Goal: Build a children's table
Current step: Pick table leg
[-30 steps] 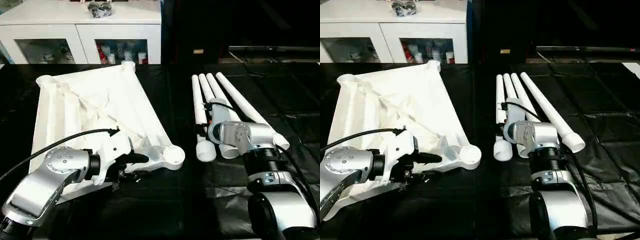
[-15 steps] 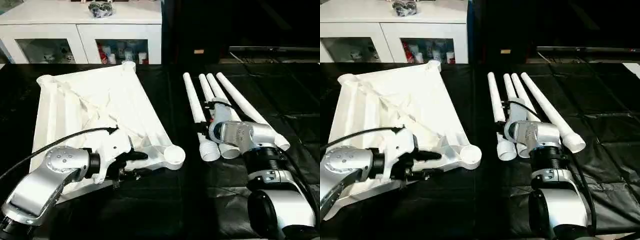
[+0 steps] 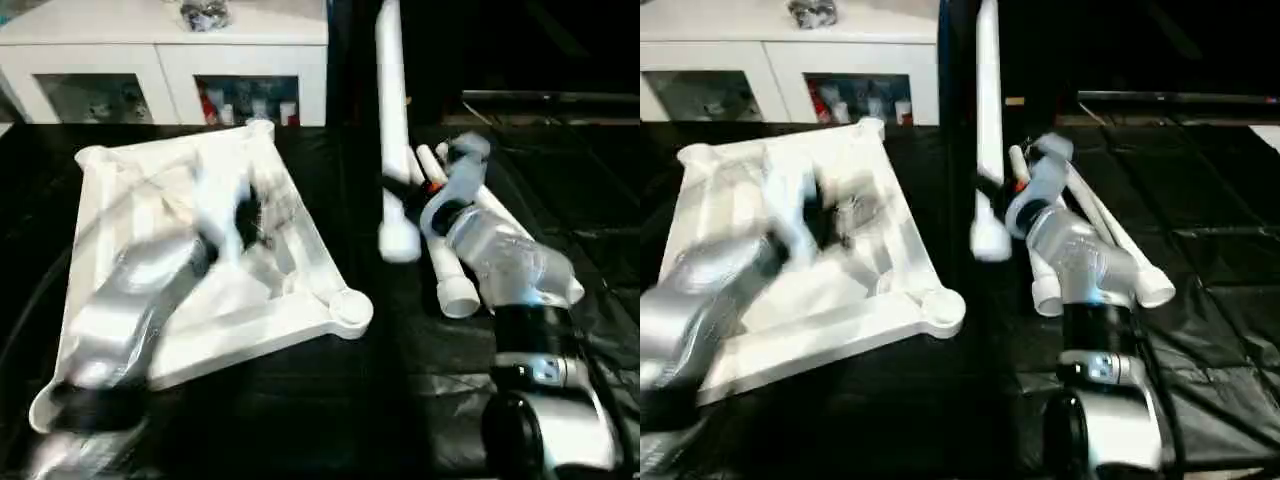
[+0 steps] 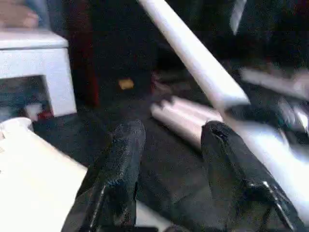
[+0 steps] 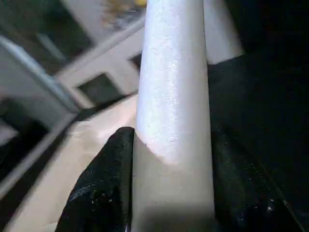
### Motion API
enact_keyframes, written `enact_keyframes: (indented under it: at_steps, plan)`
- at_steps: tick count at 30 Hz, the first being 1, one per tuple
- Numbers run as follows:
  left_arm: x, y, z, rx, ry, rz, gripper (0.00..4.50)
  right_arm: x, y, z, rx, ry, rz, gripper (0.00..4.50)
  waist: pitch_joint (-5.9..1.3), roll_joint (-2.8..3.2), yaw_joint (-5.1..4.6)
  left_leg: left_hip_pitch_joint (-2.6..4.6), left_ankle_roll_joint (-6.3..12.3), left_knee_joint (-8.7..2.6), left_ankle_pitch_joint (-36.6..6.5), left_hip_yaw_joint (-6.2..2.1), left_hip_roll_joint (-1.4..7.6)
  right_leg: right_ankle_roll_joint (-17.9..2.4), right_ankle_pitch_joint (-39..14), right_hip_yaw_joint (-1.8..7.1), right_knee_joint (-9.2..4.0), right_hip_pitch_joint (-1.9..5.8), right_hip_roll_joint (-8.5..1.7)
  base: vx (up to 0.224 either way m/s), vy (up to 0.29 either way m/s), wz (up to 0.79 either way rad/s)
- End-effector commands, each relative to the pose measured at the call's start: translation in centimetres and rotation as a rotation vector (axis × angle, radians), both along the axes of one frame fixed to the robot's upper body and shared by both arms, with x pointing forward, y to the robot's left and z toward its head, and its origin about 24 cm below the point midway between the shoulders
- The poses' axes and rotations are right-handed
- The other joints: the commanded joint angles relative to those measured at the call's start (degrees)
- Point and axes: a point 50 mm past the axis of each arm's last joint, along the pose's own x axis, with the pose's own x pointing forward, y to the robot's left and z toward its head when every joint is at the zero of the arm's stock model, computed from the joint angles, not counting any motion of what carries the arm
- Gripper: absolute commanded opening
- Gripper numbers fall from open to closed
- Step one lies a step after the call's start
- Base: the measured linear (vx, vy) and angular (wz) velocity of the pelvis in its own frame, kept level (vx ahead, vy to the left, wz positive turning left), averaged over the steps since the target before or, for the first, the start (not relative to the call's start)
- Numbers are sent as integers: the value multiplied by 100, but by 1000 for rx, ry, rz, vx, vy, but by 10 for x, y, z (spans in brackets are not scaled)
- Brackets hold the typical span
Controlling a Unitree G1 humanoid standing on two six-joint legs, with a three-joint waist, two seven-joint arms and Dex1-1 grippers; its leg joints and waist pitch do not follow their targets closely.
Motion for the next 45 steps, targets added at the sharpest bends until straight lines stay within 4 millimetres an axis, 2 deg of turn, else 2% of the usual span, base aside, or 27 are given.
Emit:
enact_keyframes:
  at_steps: [1, 2, 3, 4, 5, 7, 8, 9, 13, 16, 19, 21, 22, 25, 26, 29, 30, 31, 32, 35, 36, 37, 40, 42, 43, 45]
  plan:
    - [5, -8, 9, -155, 32, 0, 254, -7, 0, 12, 99, -89, 60, 186, -457, -93, 40, 49, 177, -422, -294, -274, 673, -1570, -474, 350, -322, 320, -686, 0, 0, 0]
    - [5, -9, 10, -167, 33, -5, 254, -8, 0, 12, 106, -91, 63, 186, -475, -74, 86, 79, 223, -395, -274, -254, 673, -1590, -459, 350, -327, 295, -692, 0, 0, 0]
    - [5, -23, 20, -281, 37, -68, 265, -16, 3, 18, 164, -157, 124, 186, -481, -114, 86, 45, 296, -388, -153, -247, 668, -1647, -339, 342, -310, 312, -695, 0, 0, 0]
    - [5, -23, 20, -281, 37, -68, 280, -16, 3, 18, 164, -157, 124, 186, -496, -103, 135, 45, 351, -371, -83, -246, 670, -1647, -275, 337, -307, 305, -700, 0, 0, 0]
    - [5, -28, 24, -319, 38, -91, 280, -19, 4, 20, 175, -179, 152, 186, -504, -122, 144, 26, 491, -362, 71, -247, 672, -1654, -122, 322, -274, 279, -684, 0, 0, 0]
    - [6, -37, 31, -408, 63, -122, 296, -25, 6, 22, 173, -190, 202, 186, -479, -125, 163, 34, 575, -360, -29, -245, 679, -1647, -278, 309, -312, 260, -684, 0, 0, 0]
    - [5, -42, 33, -437, 76, -156, 301, -28, 7, 23, 176, -205, 229, 186, -468, -125, 165, 10, 586, -361, -51, -242, 668, -1617, -418, 301, -327, 275, -684, 0, 0, 0]
    - [3, -47, 34, -448, 86, -197, 325, -31, 9, 25, 176, -233, 265, 186, -459, -117, 187, 26, 572, -365, -130, -253, 683, -1555, -622, 296, -358, 258, -693, 0, 0, 0]
    - [1, -57, 34, -415, 93, -237, 347, -39, 12, 26, 169, -272, 327, 186, -451, -99, 190, 44, 445, -393, -279, -262, 708, -1297, -1019, 287, -406, 240, -676, 0, 0, 0]
    - [-2, -62, 35, -437, 106, -280, 372, -44, 15, 27, 150, -295, 365, 186, -449, -103, 199, 28, 373, -401, -272, -271, 711, -1268, -1005, 279, -409, 251, -679, 0, 0, 0]
    - [-7, -67, 38, -489, 125, -336, 401, -46, 19, 23, 68, -305, 374, 186, -448, -111, 201, 20, 295, -404, -326, -272, 703, -1286, -1042, 279, -410, 256, -693, 0, 0, 0]
    - [-7, -67, 38, -491, 130, -331, 415, -45, 20, 22, -15, -338, 353, 186, -440, -116, 198, 12, 225, -408, -374, -270, 703, -1228, -1117, 280, -422, 257, -693, 0, 0, 0]
    - [-5, -67, 36, -481, 144, -297, 425, -45, 23, 23, -72, -375, 339, 186, -440, -117, 191, 8, 223, -413, -377, -273, 706, -1196, -1117, 282, -420, 257, -688, 0, 0, 0]
    - [-3, -68, 31, -452, 163, -262, 434, -45, 27, 26, -88, -397, 323, 186, -441, -120, 184, 1, 278, -411, -364, -281, 701, -1190, -1112, 283, -423, 265, -697, 0, 0, 0]
    - [-2, -67, 28, -434, 170, -237, 389, -45, 29, 27, -100, -410, 321, 185, -443, -118, 177, 3, 312, -411, -346, -284, 706, -1171, -1095, 285, -423, 259, -688, 0, 0, 0]
    - [1, -66, 25, -411, 170, -175, 402, -45, 34, 27, -162, -434, 317, 185, -441, -103, 170, 9, 296, -414, -381, -289, 714, -1139, -1117, 282, -432, 256, -680, 0, 0, 0]
    - [3, -66, 25, -408, 167, -135, 368, -45, 37, 26, -201, -449, 314, 185, -441, -106, 164, 2, 284, -415, -379, -293, 714, -1142, -1075, 279, -426, 264, -677, 0, 0, 0]
    - [4, -65, 25, -412, 168, -113, 368, -46, 38, 26, -220, -458, 310, 185, -442, -93, 167, 6, 281, -416, -386, -297, 717, -1150, -1055, 279, -423, 265, -679, 0, 0, 0]
    - [5, -65, 25, -413, 169, -84, 346, -45, 40, 25, -235, -466, 306, 185, -443, -102, 159, 3, 272, -413, -401, -299, 724, -1161, -1004, 282, -416, 259, -679, 0, 0, 0]
    - [9, -62, 26, -433, 167, -20, 359, -45, 42, 24, -254, -473, 287, 185, -443, -109, 147, -3, 333, -406, -400, -291, 709, -1212, -926, 286, -424, 272, -686, 0, 0, 0]
    - [9, -61, 27, -439, 165, -6, 316, -44, 42, 24, -256, -474, 285, 185, -446, -104, 150, 6, 351, -405, -384, -293, 713, -1229, -902, 284, -418, 269, -678, 0, 0, 0]
    - [10, -60, 28, -447, 164, 10, 301, -44, 42, 24, -261, -477, 282, 185, -445, -110, 144, -3, 373, -409, -382, -297, 716, -1235, -888, 279, -413, 274, -675, 0, 0, 0]
    - [12, -57, 30, -459, 155, 45, 315, -43, 44, 24, -282, -488, 284, 185, -446, -109, 139, -2, 393, -404, -372, -299, 714, -1246, -883, 274, -412, 270, -674, 0, 0, 0]
    - [12, -58, 31, -462, 154, 44, 264, -43, 44, 23, -292, -494, 285, 185, -447, -110, 139, -3, 420, -397, -366, -296, 713, -1262, -845, 278, -406, 272, -681, 0, 0, 0]
    - [12, -58, 31, -462, 154, 44, 255, -43, 45, 23, -293, -495, 285, 185, -447, -111, 138, -6, 427, -395, -353, -294, 711, -1261, -837, 279, -407, 270, -680, 0, 0, 0]
    - [11, -59, 31, -467, 161, 44, 281, -43, 45, 23, -304, -502, 282, 185, -447, -100, 139, -7, 444, -392, -338, -293, 711, -1285, -834, 278, -405, 272, -682, 0, 0, 0]
